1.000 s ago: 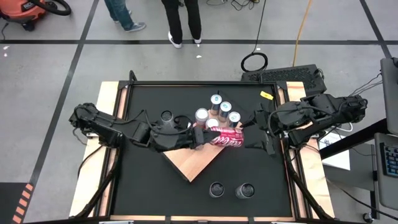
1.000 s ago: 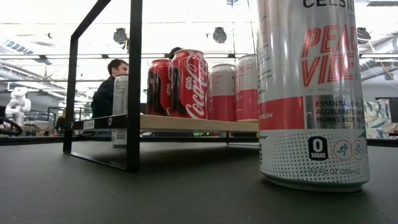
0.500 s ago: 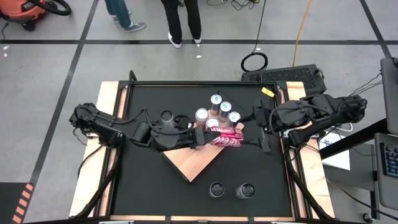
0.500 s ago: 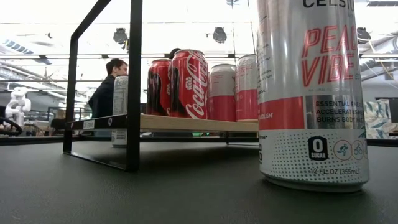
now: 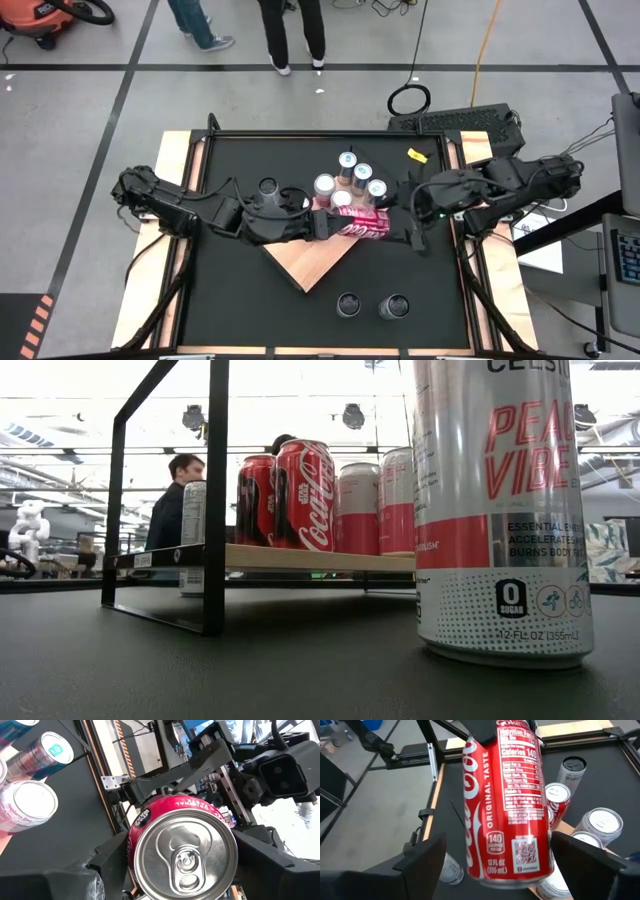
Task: Place canned beverage on shelf
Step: Put the red white soda can on the shelf aligned with the other red white soda cans
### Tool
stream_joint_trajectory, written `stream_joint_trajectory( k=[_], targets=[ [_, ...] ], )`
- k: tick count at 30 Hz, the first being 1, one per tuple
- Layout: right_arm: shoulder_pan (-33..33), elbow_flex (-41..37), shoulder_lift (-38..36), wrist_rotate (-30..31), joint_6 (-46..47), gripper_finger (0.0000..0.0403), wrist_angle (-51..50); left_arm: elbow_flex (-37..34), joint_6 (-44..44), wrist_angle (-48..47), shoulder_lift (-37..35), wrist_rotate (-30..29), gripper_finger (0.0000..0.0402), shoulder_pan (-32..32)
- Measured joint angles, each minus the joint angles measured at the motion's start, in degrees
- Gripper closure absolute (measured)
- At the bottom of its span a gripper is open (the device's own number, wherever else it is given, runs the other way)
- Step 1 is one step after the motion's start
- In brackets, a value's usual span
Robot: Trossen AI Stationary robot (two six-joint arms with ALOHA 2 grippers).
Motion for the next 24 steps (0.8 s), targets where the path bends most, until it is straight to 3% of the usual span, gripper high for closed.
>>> stream_joint_trajectory(
  k=[14,24],
  targets=[
    [-0.4,0.0,6.0,-0.3,0.0,0.0071,-0.9,0.1,1.0,0.5,0.0,1.8,0.0115,0.0],
    [-0.5,0.0,7.3,-3.1,0.0,0.0134,-0.6,0.1,1.1,-0.2,0.0,2.6,0.0115,0.0]
  ],
)
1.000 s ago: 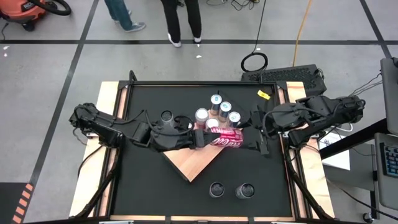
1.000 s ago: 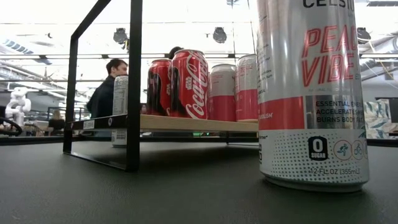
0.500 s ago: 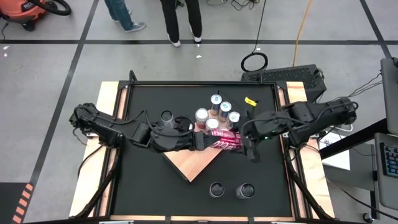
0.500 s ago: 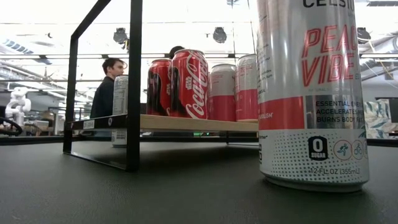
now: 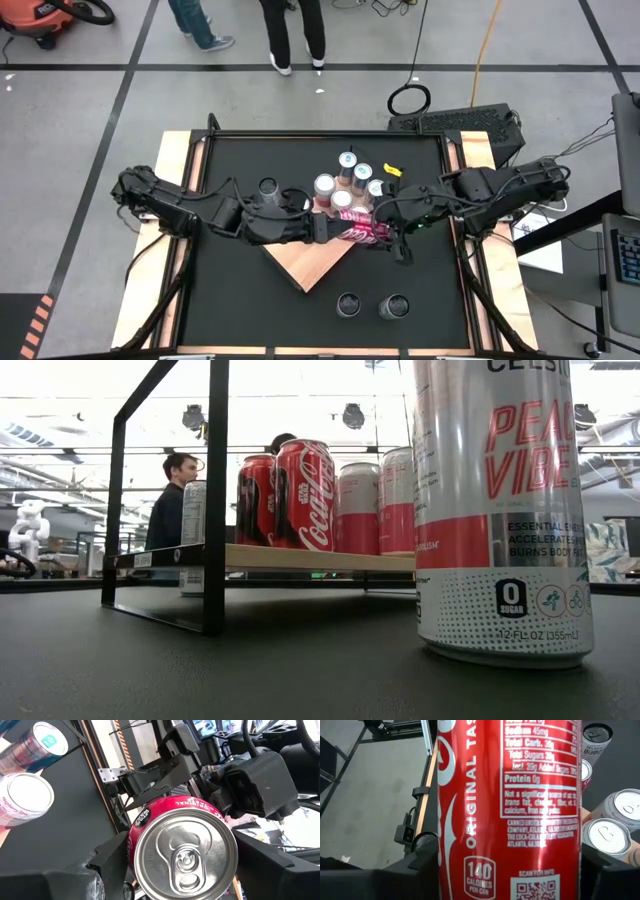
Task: Place canned beverage on shelf
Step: Put the red white soda can on the shelf aligned with the other red white soda cans
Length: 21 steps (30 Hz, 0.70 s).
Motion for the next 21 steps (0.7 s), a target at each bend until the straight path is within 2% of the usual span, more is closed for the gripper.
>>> stream_joint_trajectory(
  k=[13,21],
  targets=[
    [0.0,0.0,0.0,0.0,-0.3,0.0125,0.4,0.0,1.9,-0.3,-0.1,0.1,0.011,0.0],
    [0.0,-0.1,0.0,-2.5,0.2,0.0128,0.7,0.0,6.8,1.5,-0.1,-1.3,0.0033,0.1]
  ],
)
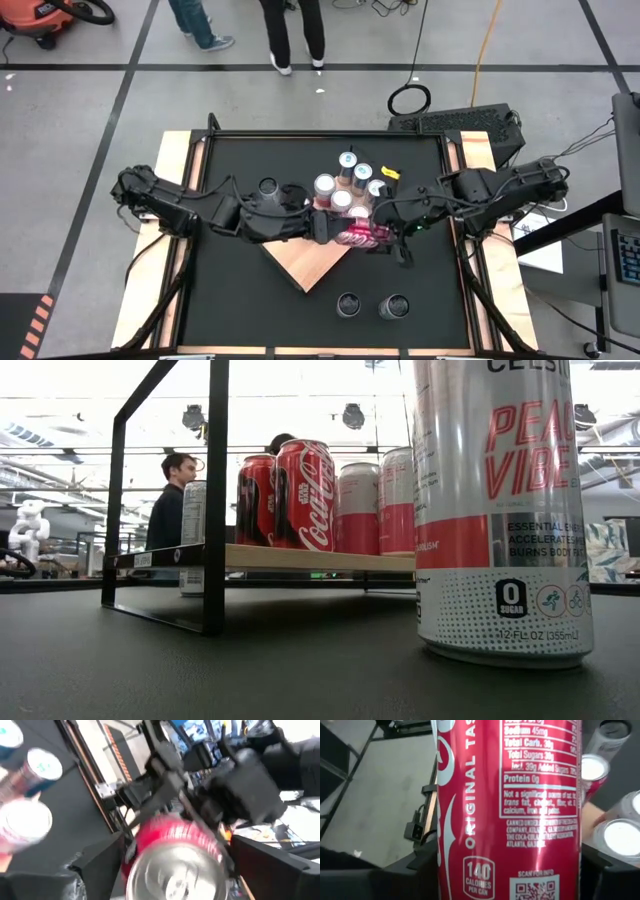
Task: Place canned beverage on shelf
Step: Put the red white soda can on the shelf aligned with the other red white soda cans
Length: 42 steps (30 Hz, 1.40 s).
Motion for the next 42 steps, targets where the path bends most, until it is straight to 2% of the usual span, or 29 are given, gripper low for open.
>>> stream_joint_trajectory(
  k=[4,14,21,25,28,32,38,42],
  targets=[
    [0.1,-0.1,-0.6,-1.7,1.0,0.0129,-0.3,0.0,2.7,0.0,-0.1,-1.5,0.0018,0.1],
    [0.0,-0.1,-3.7,-4.4,3.5,0.0129,-1.5,0.1,13.5,4.0,-2.4,-1.8,0.0015,0.1],
    [0.4,-0.2,-7.8,-3.3,4.9,0.0129,-2.9,0.0,18.7,4.6,-4.3,-2.5,0.0015,-0.1],
    [2.1,-3.0,-11.4,-3.2,7.2,0.0129,-1.9,0.0,21.9,5.5,-4.8,-2.4,0.0015,-0.8],
    [3.6,-7.3,-13.8,-3.2,9.0,0.0129,2.3,0.0,24.6,6.4,-5.0,-1.8,0.0015,-0.8],
    [4.4,-14.0,-16.0,-2.9,11.5,0.0129,12.7,0.0,31.9,9.1,-4.9,-1.3,0.0015,-0.8],
    [4.7,-21.6,-16.2,-3.0,13.5,0.0129,27.3,0.0,43.0,13.3,-4.9,0.6,0.0015,-0.8],
    [4.7,-24.1,-15.7,-3.1,14.3,0.0129,34.6,0.0,44.3,13.8,-4.9,1.1,0.0015,-0.8]
  ],
)
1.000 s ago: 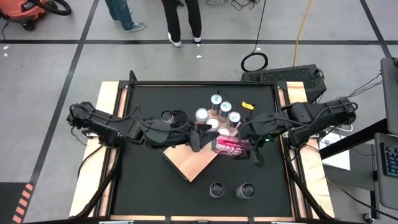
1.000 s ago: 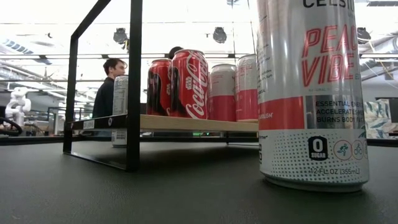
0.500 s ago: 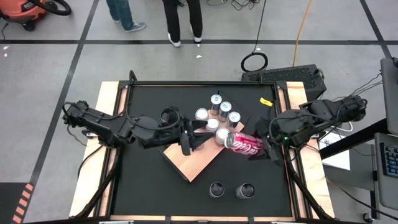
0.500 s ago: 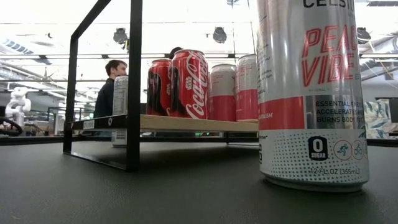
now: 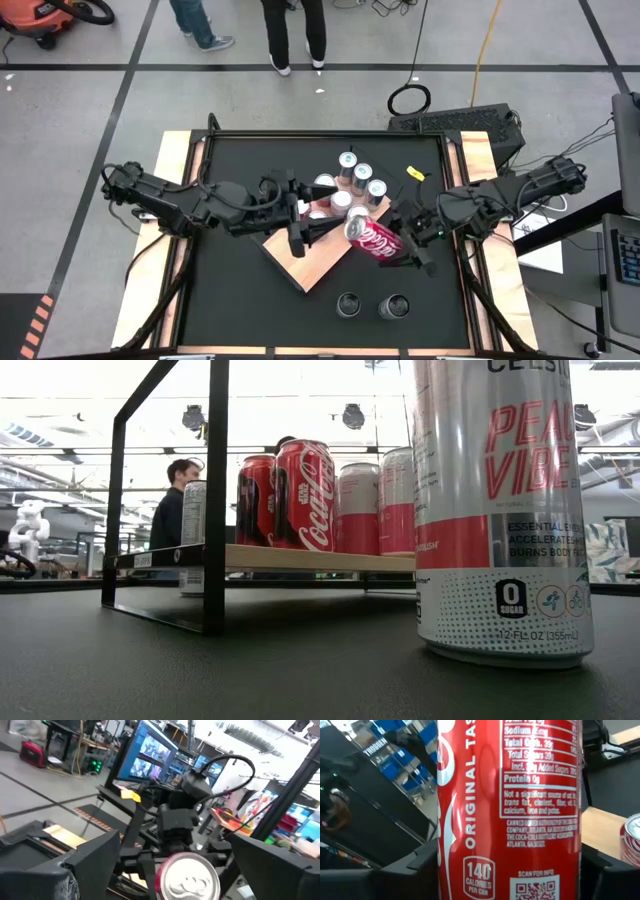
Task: Place canned beverage on shelf
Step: Put the red white soda can on the shelf aligned with the other red white soda cans
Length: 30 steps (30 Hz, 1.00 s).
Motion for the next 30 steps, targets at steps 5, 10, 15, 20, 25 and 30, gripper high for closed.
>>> stream_joint_trajectory(
  k=[5,10,15,20,25,30],
  targets=[
    [0.0,-0.4,0.3,0.0,0.1,0.0128,1.6,0.0,-5.0,-1.1,0.0,2.2,0.0015,1.2],
    [0.0,-0.4,0.4,-0.3,0.3,0.0128,3.9,0.0,-4.0,-2.4,0.1,2.6,0.0015,-0.2],
    [0.0,-0.4,0.8,-0.4,-0.5,0.0128,3.8,-0.1,-3.7,-3.2,-0.9,3.7,0.0015,0.8],
    [0.0,-0.4,1.5,-0.3,-2.4,0.0128,4.8,-0.1,-4.7,-9.6,-1.2,5.0,0.0015,0.0],
    [0.0,-0.4,2.9,-0.4,-3.1,0.0128,6.0,-0.1,-4.4,-10.5,-0.6,0.3,0.0015,-2.2],
    [0.0,-0.4,4.0,-0.4,-3.5,0.0128,6.1,-0.1,-5.4,-10.4,-0.5,-3.4,0.0015,-4.3]
  ],
)
